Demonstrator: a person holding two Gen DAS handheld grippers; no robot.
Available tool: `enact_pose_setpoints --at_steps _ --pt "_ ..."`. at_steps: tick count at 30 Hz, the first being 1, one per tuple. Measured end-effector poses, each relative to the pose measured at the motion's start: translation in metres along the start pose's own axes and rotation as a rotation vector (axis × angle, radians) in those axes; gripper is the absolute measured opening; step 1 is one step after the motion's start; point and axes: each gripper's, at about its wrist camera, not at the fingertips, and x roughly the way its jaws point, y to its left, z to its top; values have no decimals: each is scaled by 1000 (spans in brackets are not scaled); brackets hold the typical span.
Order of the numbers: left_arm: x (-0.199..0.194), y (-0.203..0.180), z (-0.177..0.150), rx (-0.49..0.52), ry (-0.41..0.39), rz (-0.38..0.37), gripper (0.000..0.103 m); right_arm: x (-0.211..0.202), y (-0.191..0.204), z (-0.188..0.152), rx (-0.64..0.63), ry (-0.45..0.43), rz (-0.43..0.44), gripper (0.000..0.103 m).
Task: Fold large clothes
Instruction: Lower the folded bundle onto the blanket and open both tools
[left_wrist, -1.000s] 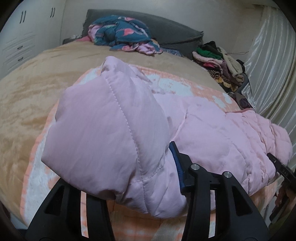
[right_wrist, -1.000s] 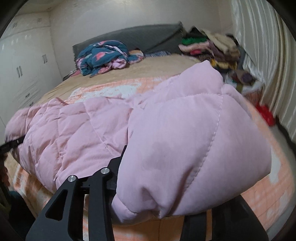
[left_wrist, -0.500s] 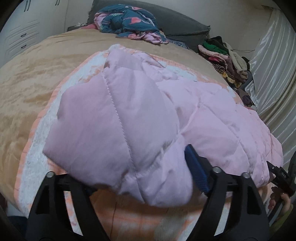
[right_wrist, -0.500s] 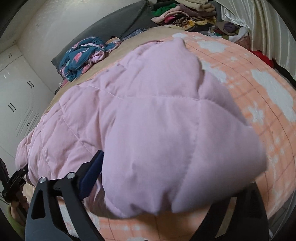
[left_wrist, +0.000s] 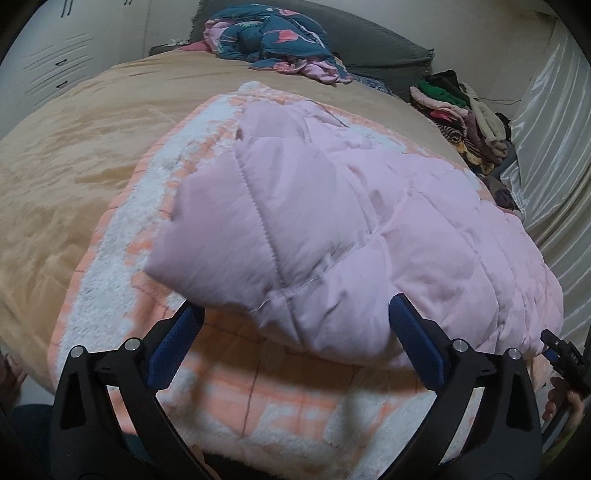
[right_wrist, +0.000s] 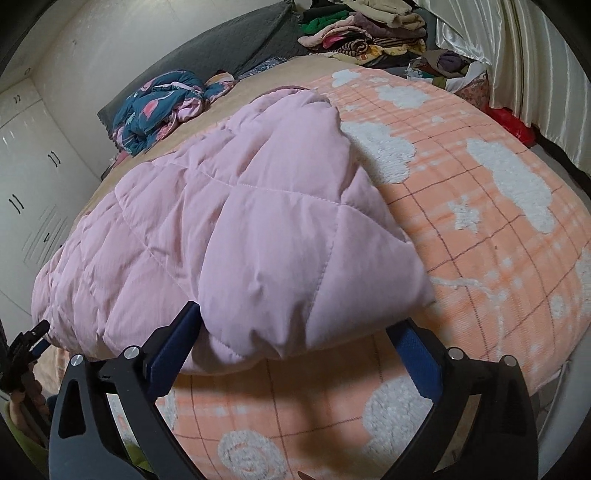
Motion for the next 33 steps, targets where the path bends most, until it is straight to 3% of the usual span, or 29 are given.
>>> enact_pose_setpoints --at_steps 5,8,15,26,33 --pt "-14 5 -5 -3 -9 27 94 -12 -2 -3 -4 -6 -39 99" --pt "-23 9 -5 -3 -22 43 94 -32 -4 -5 -16 -53 -98 99" --pt "-55 5 -2 9 -90 26 94 -77 6 -2 -51 -170 -123 99" --pt "-97 -36 0 100 -189 -29 94 -146 95 -6 -295 -352 -33 99" --pt "-106 -67 -15 168 -199 -71 94 -153 142 -25 -365 -348 70 99"
